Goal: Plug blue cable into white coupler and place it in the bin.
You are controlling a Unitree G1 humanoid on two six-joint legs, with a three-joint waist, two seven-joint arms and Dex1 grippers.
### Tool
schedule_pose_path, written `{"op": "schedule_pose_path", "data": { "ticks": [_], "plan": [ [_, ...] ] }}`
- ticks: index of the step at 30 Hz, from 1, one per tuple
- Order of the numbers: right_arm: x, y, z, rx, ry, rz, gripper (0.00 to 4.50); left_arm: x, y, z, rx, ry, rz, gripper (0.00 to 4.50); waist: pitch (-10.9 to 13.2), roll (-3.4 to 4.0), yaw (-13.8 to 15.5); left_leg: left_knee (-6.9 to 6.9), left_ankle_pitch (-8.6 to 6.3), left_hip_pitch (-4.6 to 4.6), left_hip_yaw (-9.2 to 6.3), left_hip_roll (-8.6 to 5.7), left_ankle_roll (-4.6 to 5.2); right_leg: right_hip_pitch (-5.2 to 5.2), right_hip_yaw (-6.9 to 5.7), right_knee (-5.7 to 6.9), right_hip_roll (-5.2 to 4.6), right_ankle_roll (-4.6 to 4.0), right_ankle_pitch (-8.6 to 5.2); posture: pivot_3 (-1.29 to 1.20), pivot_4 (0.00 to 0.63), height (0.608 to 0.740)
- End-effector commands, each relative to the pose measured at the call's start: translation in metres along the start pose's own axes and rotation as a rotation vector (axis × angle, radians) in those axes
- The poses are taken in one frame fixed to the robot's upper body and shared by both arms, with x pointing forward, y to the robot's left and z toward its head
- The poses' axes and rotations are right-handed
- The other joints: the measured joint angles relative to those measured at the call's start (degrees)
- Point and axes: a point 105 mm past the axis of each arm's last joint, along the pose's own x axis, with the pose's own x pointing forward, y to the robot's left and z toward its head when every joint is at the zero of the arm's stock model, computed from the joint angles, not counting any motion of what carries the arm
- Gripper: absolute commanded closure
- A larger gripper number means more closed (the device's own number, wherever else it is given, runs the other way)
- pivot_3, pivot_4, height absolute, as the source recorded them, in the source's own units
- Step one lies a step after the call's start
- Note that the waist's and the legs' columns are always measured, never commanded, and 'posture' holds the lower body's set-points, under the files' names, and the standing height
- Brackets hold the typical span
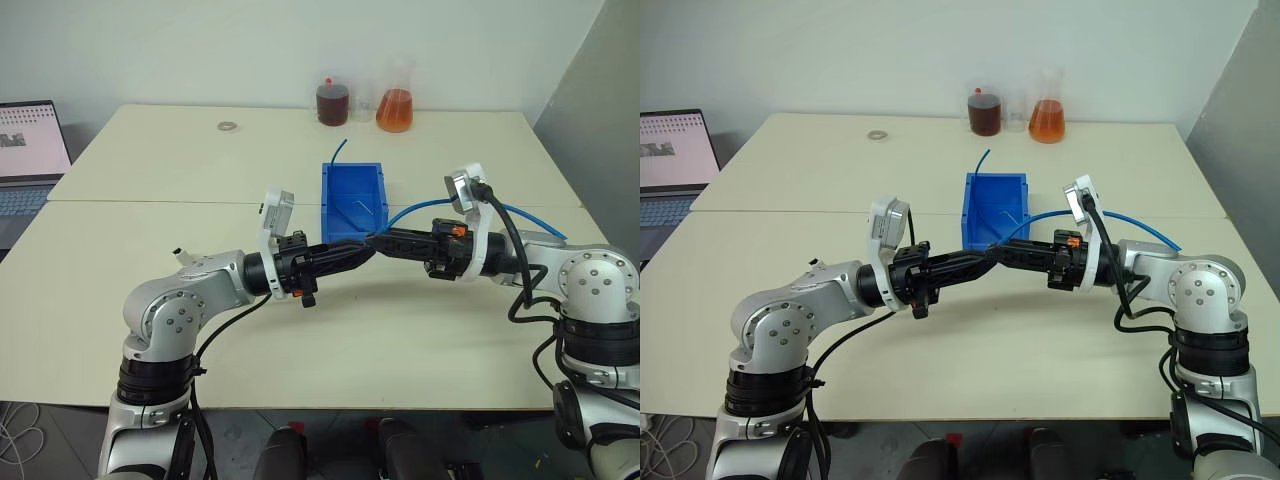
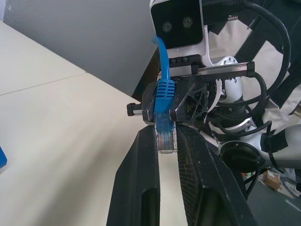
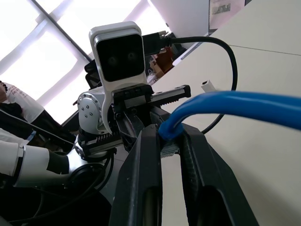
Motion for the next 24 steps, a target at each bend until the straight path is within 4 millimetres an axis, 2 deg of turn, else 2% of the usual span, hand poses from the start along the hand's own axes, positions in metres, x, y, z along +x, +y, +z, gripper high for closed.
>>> {"op": "schedule_pose_path", "data": {
  "ticks": [1, 6, 7, 8, 11, 16, 24],
  "plan": [
    [-0.003, 0.009, 0.015, -0.038, -0.046, 0.03, 4.26, 0.003, -0.008, 0.005, 0.039, -0.01, -0.026, 4.26, 0.0, 0.0, 0.0, 0.0, 0.0, 0.0, 0.0, 0.0, 0.0, 0.0, 0.0, 0.0, 0.0, 0.0, 0.0, 0.0, 0.15, 0.74],
    [-0.003, 0.007, 0.014, -0.048, -0.038, 0.019, 4.26, 0.002, -0.007, 0.006, 0.049, -0.012, -0.017, 4.26, 0.0, 0.0, 0.0, -0.01, 0.0, 0.0, 0.0, 0.0, 0.0, 0.0, 0.0, -0.01, 0.0, 0.0, 0.0, 0.0, 0.15, 0.74],
    [-0.003, 0.007, 0.015, -0.049, -0.038, 0.017, 4.26, 0.001, -0.007, 0.006, 0.044, -0.018, -0.021, 3.55, 0.0, 0.0, 0.0, -0.01, 0.0, 0.0, 0.0, 0.0, 0.0, 0.0, 0.0, -0.01, 0.0, 0.0, 0.0, 0.0, 0.15, 0.74],
    [-0.003, 0.007, 0.015, -0.05, -0.038, 0.017, 4.26, 0.0, -0.008, 0.006, 0.035, -0.019, -0.032, 3.48, 0.0, 0.0, 0.0, -0.01, 0.0, 0.0, 0.0, 0.0, 0.0, 0.0, 0.0, -0.01, 0.0, 0.0, 0.0, 0.0, 0.15, 0.74],
    [-0.004, 0.006, 0.017, -0.06, -0.04, 0.011, 4.26, -0.004, -0.012, 0.005, 0.032, -0.003, -0.051, 2.83, 0.0, 0.0, -0.04, -0.02, 0.0, 0.0, 0.0, 0.0, 0.0, 0.0, 0.0, -0.01, 0.0, 0.0, 0.0, 0.0, 0.15, 0.74],
    [-0.005, 0.001, 0.017, -0.09, -0.03, -0.02, 4.26, -0.02, -0.004, 0.001, 0.065, 0.031, 0.029, 1.75, 0.01, 0.01, -0.06, -0.04, 0.0, 0.0, 0.01, 0.0, 0.0, -0.01, 0.01, -0.02, 0.0, 0.0, 0.0, 0.0, 0.15, 0.74],
    [-0.006, 0.0, 0.019, -0.12, -0.026, -0.019, 4.26, -0.053, 0.021, -0.013, 0.206, 0.106, 0.334, 0.13, 0.02, 0.02, -0.07, -0.06, 0.0, 0.0, 0.04, 0.02, 0.0, -0.03, 0.04, -0.08, 0.0, 0.0, -0.01, 0.0, 0.15, 0.74]
  ]
}}
